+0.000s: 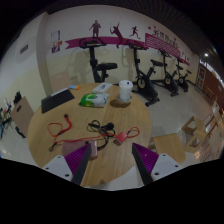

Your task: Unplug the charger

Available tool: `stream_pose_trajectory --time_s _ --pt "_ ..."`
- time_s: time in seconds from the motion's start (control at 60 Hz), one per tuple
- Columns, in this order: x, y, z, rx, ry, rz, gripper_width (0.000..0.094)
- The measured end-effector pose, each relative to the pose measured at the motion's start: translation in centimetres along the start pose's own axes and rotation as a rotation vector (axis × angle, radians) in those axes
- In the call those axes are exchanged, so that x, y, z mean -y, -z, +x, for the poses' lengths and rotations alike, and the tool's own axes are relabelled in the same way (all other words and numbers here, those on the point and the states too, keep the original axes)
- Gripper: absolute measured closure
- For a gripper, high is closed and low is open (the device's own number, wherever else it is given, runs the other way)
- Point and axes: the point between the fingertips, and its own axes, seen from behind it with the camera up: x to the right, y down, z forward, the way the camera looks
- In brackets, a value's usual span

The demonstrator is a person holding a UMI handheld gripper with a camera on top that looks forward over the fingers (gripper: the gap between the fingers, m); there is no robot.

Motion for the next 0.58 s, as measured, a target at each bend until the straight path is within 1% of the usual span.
stream_pose_trajectory --time_s 0.133,0.283,0.45,0.583 --pt "-1.6 7.6 -1.9 0.024 0.015 0.002 0.0091" --pt "-4.1 12.9 -2.4 0.003 0.005 -0.001 0.0077" --pt "-5.8 15.1 -3.2 -0.001 -0.015 -0.007 0.0083" --pt "-5.8 15.4 -2.5 -0.054 0.009 0.004 0.0074"
